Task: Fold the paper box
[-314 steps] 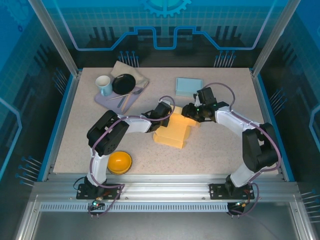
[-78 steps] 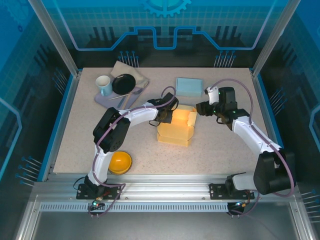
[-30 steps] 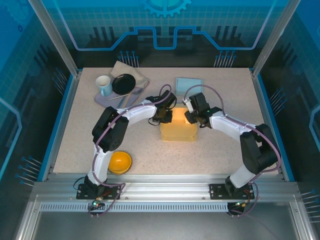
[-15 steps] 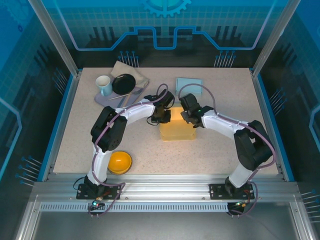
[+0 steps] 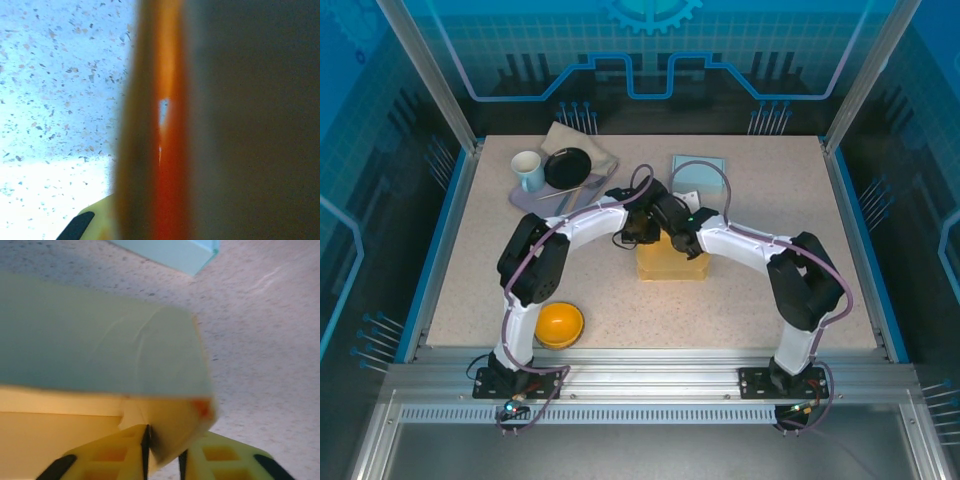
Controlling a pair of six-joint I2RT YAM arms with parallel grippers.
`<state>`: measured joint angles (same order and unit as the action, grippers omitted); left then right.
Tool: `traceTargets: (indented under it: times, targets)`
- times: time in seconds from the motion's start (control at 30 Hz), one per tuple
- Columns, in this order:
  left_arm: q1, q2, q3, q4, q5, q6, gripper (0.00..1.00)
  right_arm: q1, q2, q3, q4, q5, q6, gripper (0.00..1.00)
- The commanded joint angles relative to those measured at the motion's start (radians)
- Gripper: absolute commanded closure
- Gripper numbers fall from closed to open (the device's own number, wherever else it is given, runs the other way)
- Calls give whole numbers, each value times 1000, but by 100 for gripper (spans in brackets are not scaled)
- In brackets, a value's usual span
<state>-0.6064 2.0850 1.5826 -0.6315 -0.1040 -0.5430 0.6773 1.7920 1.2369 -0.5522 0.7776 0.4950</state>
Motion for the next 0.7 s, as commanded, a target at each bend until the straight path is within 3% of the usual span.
traceTargets:
  times: [0.0,0.07,0.13,0.43,0.67]
  targets:
    - [5,-54,-4,1,-13,-33,98,-44,-59,-87,124,-276,-8,67]
    - [6,-53,-3,2,-11,-34,98,-68,-97,-152,242,-442,-37,60]
    - [6,-51,-3,2,-10,-34,98,-74,-113,-182,284,-481,-48,59]
    - [7,-46,-6,3,4,-36,98,-81,-108,-199,279,-347,-56,65]
    - [6,-44,-7,-5,4,-26,98,-114,-124,-181,287,-341,-71,67]
